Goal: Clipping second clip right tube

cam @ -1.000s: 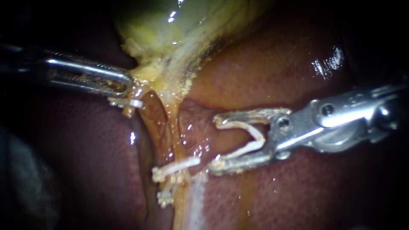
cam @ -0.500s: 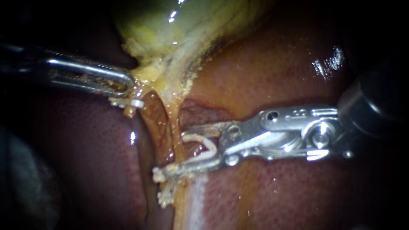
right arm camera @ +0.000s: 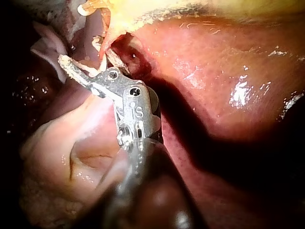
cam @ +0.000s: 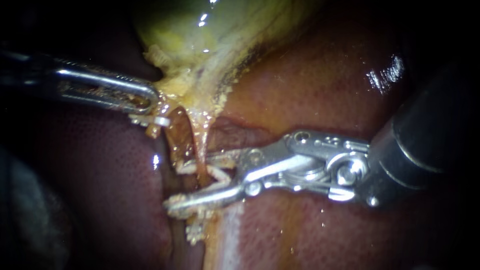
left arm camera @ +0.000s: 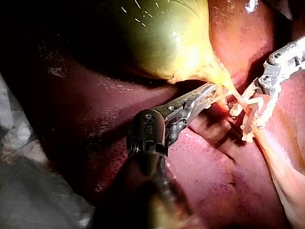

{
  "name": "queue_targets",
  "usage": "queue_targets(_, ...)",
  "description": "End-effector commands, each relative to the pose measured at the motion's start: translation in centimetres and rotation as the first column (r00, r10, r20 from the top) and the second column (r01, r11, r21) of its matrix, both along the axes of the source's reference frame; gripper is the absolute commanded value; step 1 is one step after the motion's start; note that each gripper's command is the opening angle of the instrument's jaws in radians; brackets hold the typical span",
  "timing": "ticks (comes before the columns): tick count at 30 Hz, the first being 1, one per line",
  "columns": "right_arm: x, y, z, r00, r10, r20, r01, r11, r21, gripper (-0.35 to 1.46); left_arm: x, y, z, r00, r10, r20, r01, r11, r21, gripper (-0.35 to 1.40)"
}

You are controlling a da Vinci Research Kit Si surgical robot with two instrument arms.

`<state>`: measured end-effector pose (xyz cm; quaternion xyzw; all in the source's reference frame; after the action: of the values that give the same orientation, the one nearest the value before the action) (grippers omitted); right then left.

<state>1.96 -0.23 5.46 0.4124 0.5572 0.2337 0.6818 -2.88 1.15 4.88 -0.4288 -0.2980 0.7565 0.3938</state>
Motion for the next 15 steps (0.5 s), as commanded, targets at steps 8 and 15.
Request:
queue_targets(8, 0.03, -0.10, -0.36, 0.9940, -0.076, -0.079, 0.077, 0.997, 0.019, 0.44, 0.00, 0.00, 0.01, 1.0000, 0.001, 0.001, -0.001, 1.000, 0.000, -0.35)
queue_targets(15, 0.01, -0.05, -0.34, 0.9954, -0.061, -0.074, 0.063, 0.998, 0.019, 0.31, 0.01, 0.00, 0.01, 1.0000, 0.001, 0.001, -0.001, 1.000, 0.000, -0.35)
